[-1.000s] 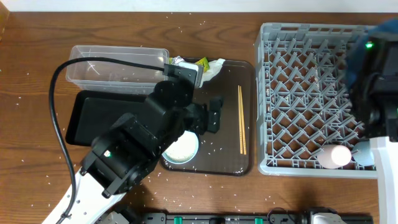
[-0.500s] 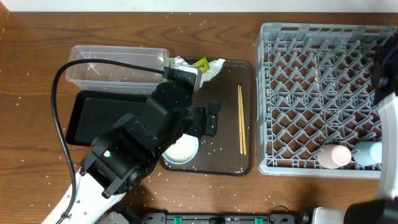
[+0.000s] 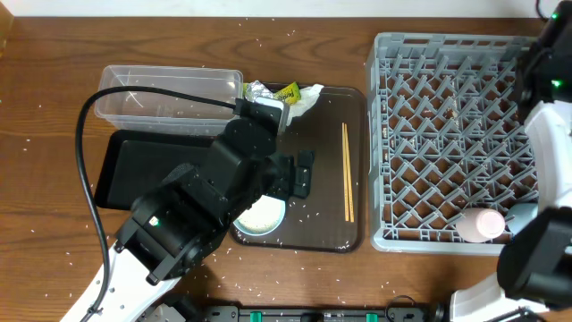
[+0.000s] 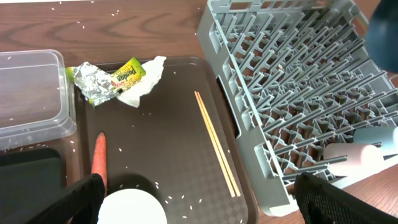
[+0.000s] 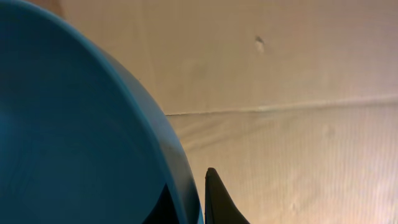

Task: Sort waste into correct bins and load items into the dishwasher rack
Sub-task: 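Place the blue plate upright in the rack's back with the right gripper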

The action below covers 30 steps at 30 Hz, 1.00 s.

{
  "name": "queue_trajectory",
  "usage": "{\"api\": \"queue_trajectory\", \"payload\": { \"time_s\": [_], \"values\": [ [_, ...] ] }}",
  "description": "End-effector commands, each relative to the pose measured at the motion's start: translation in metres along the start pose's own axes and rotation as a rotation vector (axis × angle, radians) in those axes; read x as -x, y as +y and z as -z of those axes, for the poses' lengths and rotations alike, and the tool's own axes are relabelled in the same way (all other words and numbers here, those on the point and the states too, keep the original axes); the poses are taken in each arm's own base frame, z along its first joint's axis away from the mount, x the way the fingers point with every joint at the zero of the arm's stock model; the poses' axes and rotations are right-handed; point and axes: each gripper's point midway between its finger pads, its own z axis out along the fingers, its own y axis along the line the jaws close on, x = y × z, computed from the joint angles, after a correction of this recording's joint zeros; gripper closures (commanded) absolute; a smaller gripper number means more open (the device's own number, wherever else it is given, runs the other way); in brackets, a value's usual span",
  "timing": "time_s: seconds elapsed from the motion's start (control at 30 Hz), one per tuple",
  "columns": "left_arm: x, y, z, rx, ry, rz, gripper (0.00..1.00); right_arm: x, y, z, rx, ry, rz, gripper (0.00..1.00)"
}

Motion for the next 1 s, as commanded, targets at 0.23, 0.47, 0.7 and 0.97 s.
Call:
{"api": "queue_trajectory", "payload": {
  "time_s": [0.23,0.47,0.7,0.97],
  "values": [
    [0.002,0.0,0.005,-0.002,-0.006,-0.006,0.02,0.034,0.067,0.011,0.054,-0.052,0.199,0.99],
    [0.002,0.0,0.005,-0.003,-0.007,-0.006,0.02,0.068,0.094,0.051,0.108,-0.188,0.182,0.01],
    [0.002,0.0,0.005,-0.003,-0.006,-0.006,0.02,0.059,0.11,0.061,0.167,-0.16,0.078,0.01],
    [0.002,0.0,0.005,-0.003,-0.006,-0.006,0.02,0.064,0.155,0.108,0.348,-0.25,0.124,0.01]
  ]
}}
